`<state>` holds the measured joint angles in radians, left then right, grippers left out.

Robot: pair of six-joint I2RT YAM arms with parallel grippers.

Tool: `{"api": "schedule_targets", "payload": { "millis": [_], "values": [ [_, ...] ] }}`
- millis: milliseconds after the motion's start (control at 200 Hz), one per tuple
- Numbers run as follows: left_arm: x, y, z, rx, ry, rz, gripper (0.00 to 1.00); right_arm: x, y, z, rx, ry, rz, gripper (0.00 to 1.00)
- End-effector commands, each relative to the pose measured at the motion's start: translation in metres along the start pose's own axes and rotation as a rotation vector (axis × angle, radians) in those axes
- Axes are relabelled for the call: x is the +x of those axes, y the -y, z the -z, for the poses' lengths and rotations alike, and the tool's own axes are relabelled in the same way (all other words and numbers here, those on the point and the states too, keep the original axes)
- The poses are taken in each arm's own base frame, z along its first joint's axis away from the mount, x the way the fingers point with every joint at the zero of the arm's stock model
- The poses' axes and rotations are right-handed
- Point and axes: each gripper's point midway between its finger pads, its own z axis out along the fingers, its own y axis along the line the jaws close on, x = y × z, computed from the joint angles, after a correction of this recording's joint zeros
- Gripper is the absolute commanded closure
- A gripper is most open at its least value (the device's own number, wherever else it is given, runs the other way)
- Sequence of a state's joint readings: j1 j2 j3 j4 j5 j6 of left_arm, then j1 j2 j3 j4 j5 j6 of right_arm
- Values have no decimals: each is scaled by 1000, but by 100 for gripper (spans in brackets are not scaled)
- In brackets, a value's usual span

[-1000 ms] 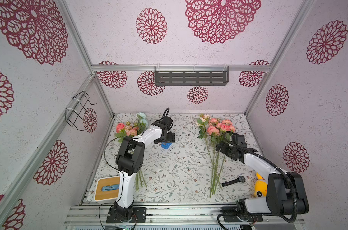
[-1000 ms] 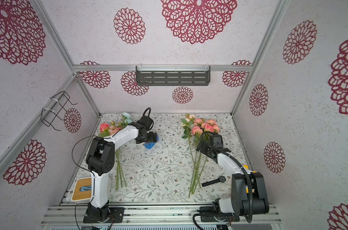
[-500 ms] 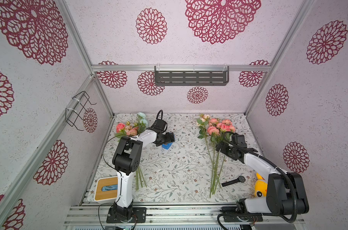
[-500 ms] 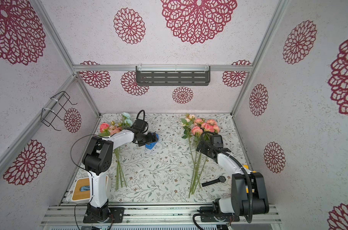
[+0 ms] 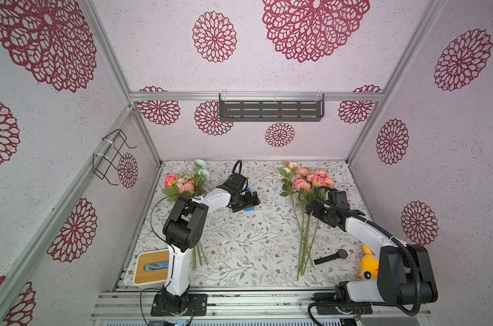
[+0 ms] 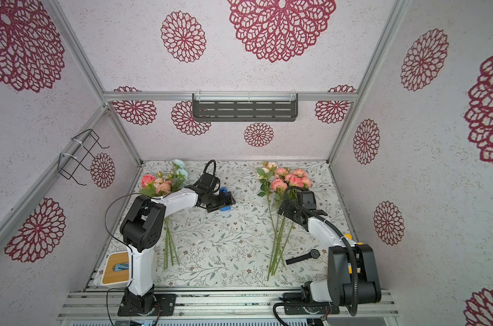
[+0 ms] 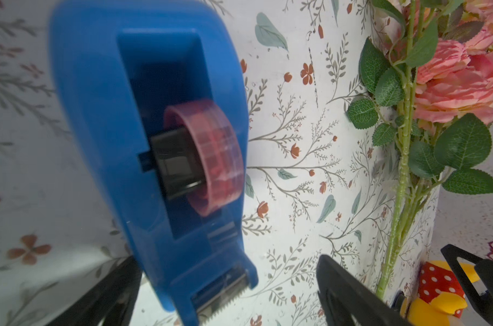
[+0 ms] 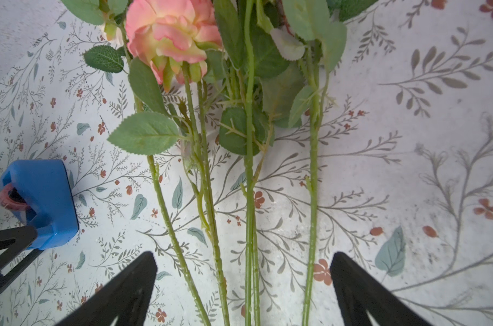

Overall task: Wrap bouquets with tape
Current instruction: Adjust the Tape Cutter at the center of the board.

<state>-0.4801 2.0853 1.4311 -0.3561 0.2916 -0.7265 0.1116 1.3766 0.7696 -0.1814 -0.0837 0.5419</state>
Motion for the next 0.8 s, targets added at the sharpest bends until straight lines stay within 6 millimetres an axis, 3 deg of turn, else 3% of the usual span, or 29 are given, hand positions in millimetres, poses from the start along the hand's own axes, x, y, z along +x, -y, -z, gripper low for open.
{"api": "schedule_targets", "payload": {
  "millis": [0,325,425,555,585,705,796],
  "values": [
    [-14,30,11,85,41,-18,1,-10,-5,6,-15,28,11,1],
    [-17,33,13,87,49,-11,0,-7,0,3,10,17,-3,1],
    [-16,28,19,67,63,1,0,-3,9,1,97,16,21,1],
    [-22,24,41,10,119,-14,1,2,21,0,223,-10,59,1],
    [-29,32,61,19,155,-24,1,5,22,-2,235,-25,63,1],
    [-37,40,93,-57,230,-100,1,10,29,-7,273,-59,55,1],
    [-40,61,114,-54,278,-176,1,11,32,-8,284,-64,46,1]
  ]
}}
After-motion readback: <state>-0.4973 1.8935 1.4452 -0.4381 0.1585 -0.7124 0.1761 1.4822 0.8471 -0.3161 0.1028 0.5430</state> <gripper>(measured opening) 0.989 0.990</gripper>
